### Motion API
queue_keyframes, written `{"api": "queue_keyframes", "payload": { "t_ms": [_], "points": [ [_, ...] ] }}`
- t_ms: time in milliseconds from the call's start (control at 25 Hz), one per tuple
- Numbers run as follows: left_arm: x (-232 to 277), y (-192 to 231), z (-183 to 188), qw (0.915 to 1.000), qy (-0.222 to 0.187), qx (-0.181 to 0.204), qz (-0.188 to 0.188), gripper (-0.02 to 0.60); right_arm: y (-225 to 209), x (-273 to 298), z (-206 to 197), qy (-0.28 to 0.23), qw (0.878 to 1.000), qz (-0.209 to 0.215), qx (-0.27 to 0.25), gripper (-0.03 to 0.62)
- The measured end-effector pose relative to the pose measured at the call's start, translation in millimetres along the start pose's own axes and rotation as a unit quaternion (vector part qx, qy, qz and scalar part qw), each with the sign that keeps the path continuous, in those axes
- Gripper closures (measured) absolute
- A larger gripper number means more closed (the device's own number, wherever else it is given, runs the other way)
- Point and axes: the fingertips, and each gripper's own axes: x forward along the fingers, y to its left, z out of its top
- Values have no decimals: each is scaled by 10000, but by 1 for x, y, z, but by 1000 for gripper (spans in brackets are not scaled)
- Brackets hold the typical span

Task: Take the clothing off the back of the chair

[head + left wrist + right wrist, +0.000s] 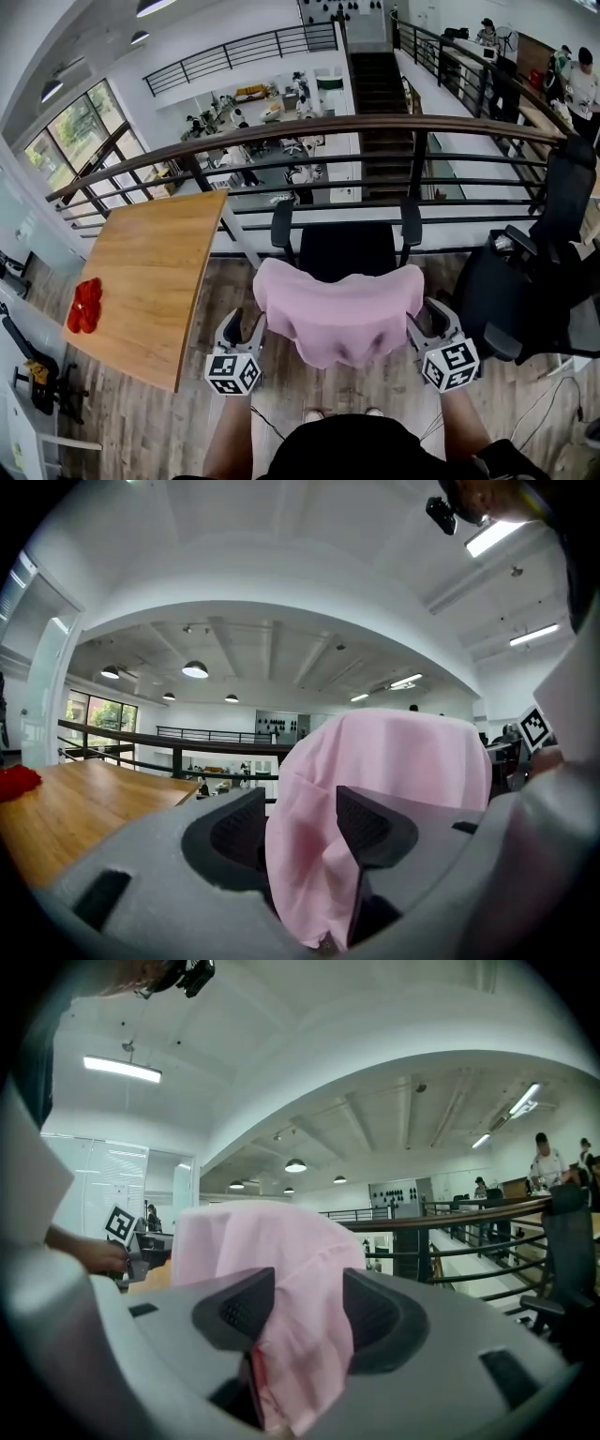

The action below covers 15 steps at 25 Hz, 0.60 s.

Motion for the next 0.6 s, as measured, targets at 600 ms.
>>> {"api": "queue_keyframes", "payload": {
  "t_ms": [600],
  "points": [
    [62, -7, -8, 9974, 260, 86, -660, 336, 6, 26, -3, 332, 9993, 106, 117, 361]
  ]
}}
